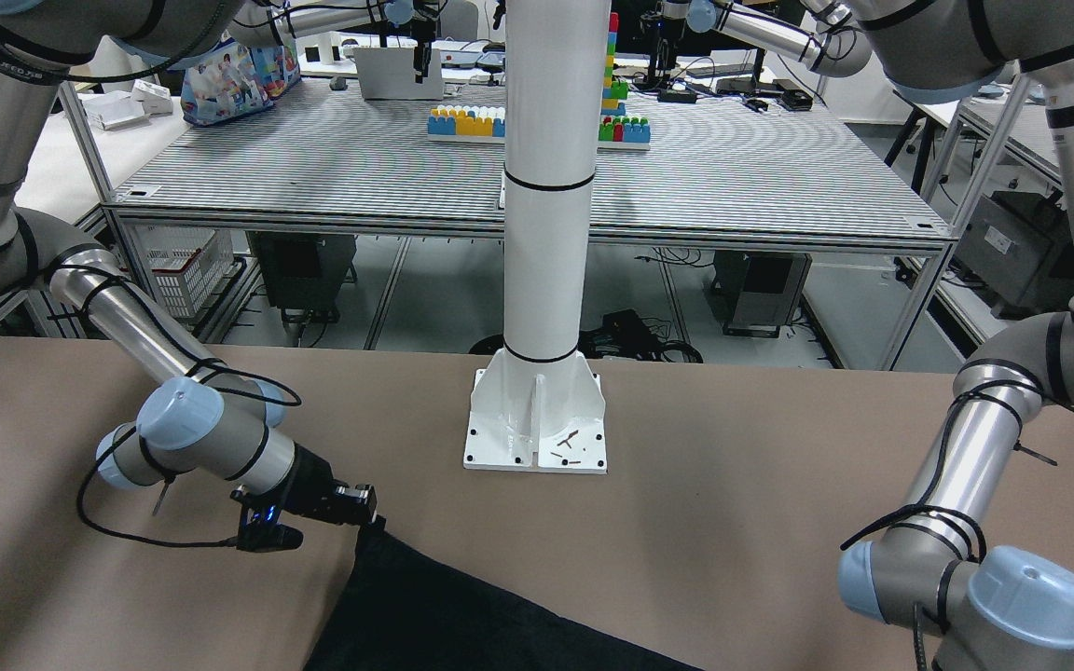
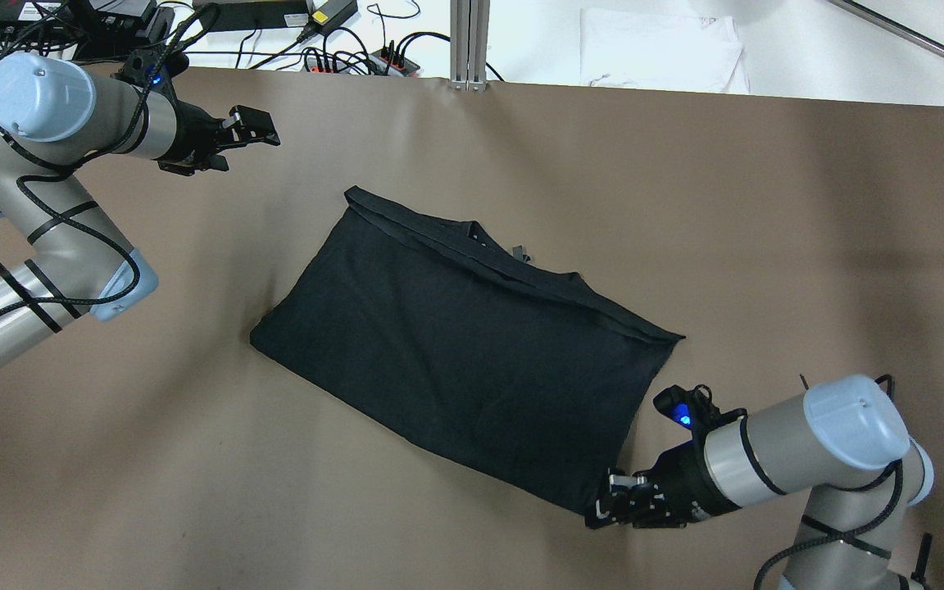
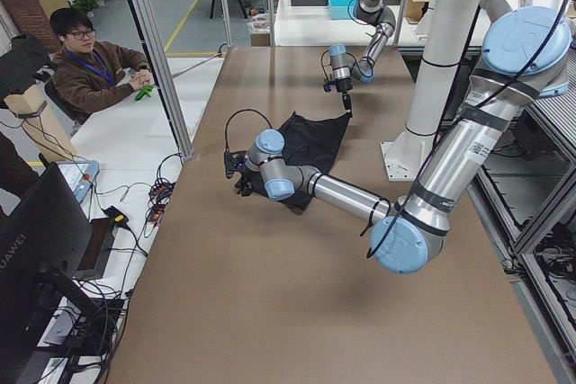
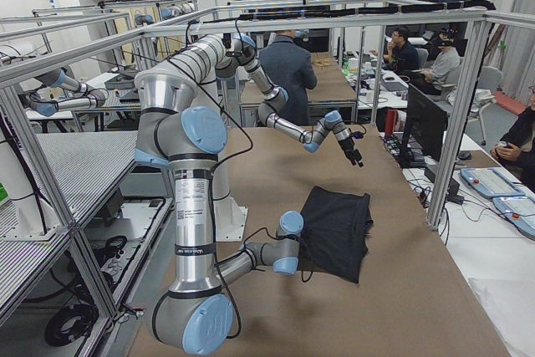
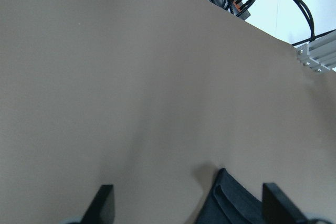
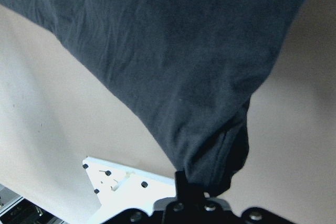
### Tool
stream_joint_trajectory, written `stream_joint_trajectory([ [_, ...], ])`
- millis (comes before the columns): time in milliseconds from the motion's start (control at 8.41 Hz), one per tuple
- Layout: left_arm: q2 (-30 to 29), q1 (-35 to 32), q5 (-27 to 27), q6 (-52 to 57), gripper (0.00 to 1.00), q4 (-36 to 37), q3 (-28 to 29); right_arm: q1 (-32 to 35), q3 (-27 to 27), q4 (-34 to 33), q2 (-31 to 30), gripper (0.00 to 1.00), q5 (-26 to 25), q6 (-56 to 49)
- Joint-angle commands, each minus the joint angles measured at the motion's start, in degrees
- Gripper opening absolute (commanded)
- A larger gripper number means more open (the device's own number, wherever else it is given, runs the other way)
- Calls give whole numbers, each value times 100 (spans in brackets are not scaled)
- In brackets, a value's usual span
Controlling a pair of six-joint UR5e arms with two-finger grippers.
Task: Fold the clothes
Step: 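Drag the grasped corner toward the robot with the right gripper, rotating the shirt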
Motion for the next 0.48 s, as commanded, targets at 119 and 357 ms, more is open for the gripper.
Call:
stream_joint_trajectory([
  [119,2,0,43,0,100,-11,2,-981,411,24,-23,3,-224,268],
  [357,2,17,34,-9,100,-2,19,-903,394,32,-5,94,-321,251],
])
